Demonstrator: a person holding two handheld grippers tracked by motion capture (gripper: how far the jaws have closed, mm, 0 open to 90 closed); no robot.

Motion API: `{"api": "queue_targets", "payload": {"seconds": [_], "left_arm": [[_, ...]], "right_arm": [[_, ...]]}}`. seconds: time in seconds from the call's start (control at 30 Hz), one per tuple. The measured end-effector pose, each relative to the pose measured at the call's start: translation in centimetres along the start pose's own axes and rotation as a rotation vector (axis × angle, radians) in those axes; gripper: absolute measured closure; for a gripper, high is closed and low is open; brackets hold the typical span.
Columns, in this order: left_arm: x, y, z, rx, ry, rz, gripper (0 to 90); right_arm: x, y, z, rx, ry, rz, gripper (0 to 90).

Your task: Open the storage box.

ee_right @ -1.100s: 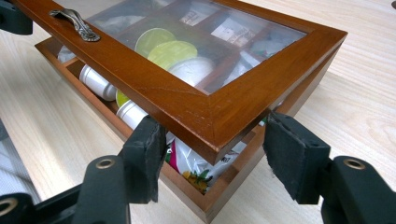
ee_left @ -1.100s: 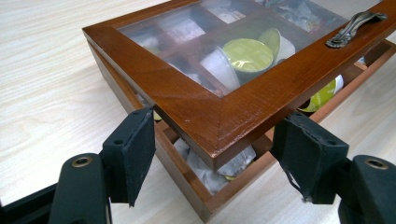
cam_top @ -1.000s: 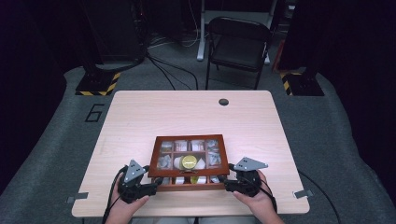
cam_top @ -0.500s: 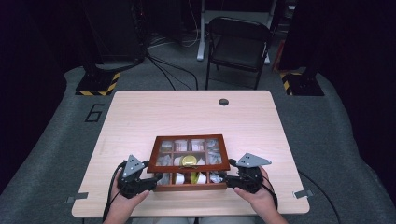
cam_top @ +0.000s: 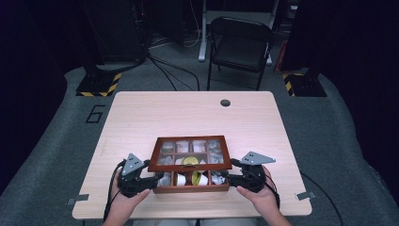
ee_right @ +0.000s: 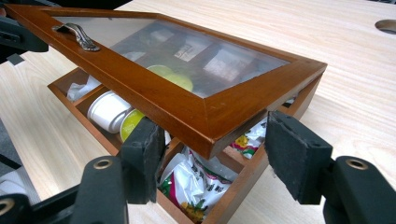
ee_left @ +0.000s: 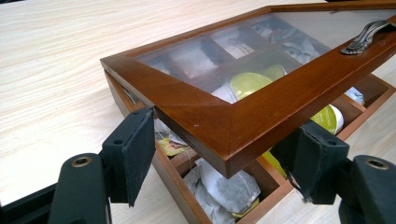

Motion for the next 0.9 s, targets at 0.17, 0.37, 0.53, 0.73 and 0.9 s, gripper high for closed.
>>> {"api": "queue_targets", "payload": {"seconds": [0.17,0.37,0.53,0.73,0.9], "left_arm": [[-0.8,0.1,0.0,-0.004,0.012,-0.003,30.2],[-1.5,-0.1,-0.2,-0.024,0.009,-0.009,28.2],[-2.3,-0.2,-0.2,-0.033,0.005,-0.016,27.4],[-3.3,-0.2,0.0,-0.023,0.016,-0.027,27.5],[-4.4,-0.3,0.2,-0.021,0.019,-0.036,27.6]], "right_arm": [[-0.8,0.1,-0.1,0.008,0.003,-0.002,38.1],[-1.6,0.0,-0.2,0.025,-0.012,-0.001,37.2],[-2.2,0.0,-0.4,0.037,-0.019,-0.015,36.6],[-3.0,0.0,-0.6,0.049,-0.023,-0.030,35.8],[-4.1,-0.1,-1.0,0.057,-0.024,-0.045,34.8]]}}
Point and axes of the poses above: each handheld gripper's, and its own axes: y roughly backward along the jaws, x roughly out of its underside, z roughly to its left, the point moved 2 cm from there along -y, roughly forward along the jaws, and after that the axes turned 8 degrees about y, right-handed, at the moved point
